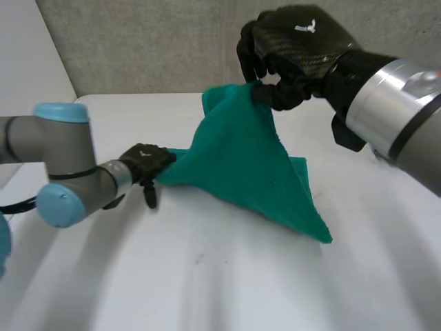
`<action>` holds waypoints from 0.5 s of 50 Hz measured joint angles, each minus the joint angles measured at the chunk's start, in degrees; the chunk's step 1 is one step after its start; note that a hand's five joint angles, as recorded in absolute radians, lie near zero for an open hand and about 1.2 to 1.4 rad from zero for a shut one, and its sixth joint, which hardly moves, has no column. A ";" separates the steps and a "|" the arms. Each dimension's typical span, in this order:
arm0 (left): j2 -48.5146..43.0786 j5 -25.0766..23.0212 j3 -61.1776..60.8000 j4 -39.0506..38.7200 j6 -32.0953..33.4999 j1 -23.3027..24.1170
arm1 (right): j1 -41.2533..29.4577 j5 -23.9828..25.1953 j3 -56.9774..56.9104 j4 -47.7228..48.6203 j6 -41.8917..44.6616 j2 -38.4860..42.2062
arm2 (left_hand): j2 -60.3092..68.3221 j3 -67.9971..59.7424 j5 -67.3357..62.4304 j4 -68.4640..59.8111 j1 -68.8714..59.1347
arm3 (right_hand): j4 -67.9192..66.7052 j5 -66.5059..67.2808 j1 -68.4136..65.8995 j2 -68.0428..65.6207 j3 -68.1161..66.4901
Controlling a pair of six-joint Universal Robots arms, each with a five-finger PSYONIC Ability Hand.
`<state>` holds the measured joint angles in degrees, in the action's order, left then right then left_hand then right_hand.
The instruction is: Fold the laundry.
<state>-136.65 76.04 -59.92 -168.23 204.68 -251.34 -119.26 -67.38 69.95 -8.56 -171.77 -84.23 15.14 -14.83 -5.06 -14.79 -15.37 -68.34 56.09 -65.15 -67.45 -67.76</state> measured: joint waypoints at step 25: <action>2.67 16.73 36.65 -15.10 -8.47 6.26 | 11.80 -8.70 -15.91 12.58 2.13 18.74 | 53.18 -52.89 -51.14 -53.61 -51.82 | -0.03 0.00 0.00 0.00 -0.43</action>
<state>-133.98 92.76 -23.28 -183.33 196.22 -245.09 -107.46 -76.08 54.05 4.02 -169.65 -65.49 68.32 -67.71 -56.20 -68.40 -67.18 -68.37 56.09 -65.15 -67.45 -68.18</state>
